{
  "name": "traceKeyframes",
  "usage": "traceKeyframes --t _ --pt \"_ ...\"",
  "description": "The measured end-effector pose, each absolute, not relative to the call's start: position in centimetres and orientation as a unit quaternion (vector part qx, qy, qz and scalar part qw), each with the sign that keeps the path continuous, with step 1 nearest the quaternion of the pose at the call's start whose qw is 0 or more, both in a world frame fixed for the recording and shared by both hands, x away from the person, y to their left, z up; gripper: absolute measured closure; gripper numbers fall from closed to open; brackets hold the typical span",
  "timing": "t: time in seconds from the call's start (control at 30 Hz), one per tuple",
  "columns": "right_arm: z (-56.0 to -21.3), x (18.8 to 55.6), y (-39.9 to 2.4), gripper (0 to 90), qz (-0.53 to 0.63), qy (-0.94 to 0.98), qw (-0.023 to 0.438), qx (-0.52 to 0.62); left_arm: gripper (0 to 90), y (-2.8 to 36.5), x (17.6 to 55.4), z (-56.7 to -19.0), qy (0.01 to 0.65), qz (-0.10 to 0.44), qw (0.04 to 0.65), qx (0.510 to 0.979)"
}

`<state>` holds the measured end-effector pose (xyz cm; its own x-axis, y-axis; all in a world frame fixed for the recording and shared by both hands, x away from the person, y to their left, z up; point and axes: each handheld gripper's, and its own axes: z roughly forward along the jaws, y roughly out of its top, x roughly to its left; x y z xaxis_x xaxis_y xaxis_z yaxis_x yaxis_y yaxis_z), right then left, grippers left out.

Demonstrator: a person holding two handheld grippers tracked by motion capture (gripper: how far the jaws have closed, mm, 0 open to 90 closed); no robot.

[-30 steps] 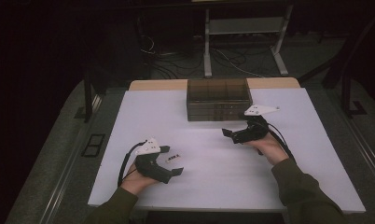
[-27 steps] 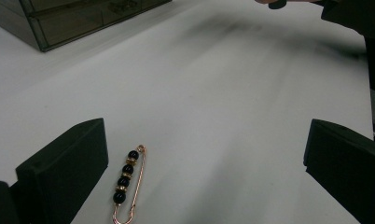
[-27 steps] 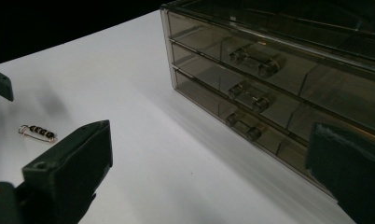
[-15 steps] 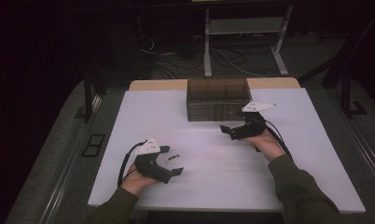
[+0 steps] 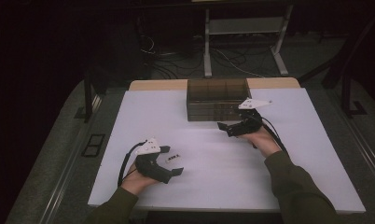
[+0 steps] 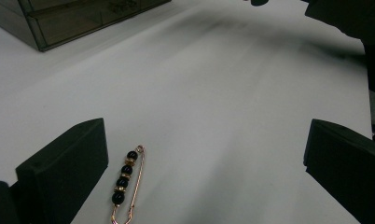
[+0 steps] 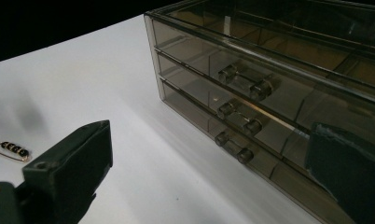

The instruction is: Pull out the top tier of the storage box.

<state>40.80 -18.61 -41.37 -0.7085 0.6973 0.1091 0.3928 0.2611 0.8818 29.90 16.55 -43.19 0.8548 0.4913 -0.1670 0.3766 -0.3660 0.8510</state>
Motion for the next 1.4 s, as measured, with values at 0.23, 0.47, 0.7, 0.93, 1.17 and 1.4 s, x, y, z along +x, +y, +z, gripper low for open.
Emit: traceKeyframes --t 0.23,0.47,0.7,0.93,1.17,1.4 --pt "-41.5 41.1 -18.2 0.5 0.498 0.779 0.155 0.348 0.0 16.5 29.9 -43.2 0.262 0.058 0.498 0.825" --pt "-41.5 41.1 -17.9 0.5 0.499 0.780 0.157 0.343 0.0 16.6 29.9 -43.1 0.263 0.059 0.497 0.824" --pt "-41.8 41.1 -17.7 0.5 0.485 0.790 0.173 0.334 0.0 16.6 29.9 -43.2 0.263 0.059 0.497 0.825" --pt "-41.6 40.9 -17.6 0.5 0.477 0.792 0.200 0.324 0.0 16.6 29.9 -43.2 0.261 0.061 0.496 0.826" --pt "-41.8 40.8 -17.3 0.5 0.463 0.800 0.218 0.314 0.0 16.6 29.9 -43.2 0.260 0.063 0.492 0.829" --pt "-41.9 40.6 -17.2 0.5 0.451 0.805 0.235 0.307 0.0 16.5 29.8 -43.3 0.259 0.064 0.491 0.829"
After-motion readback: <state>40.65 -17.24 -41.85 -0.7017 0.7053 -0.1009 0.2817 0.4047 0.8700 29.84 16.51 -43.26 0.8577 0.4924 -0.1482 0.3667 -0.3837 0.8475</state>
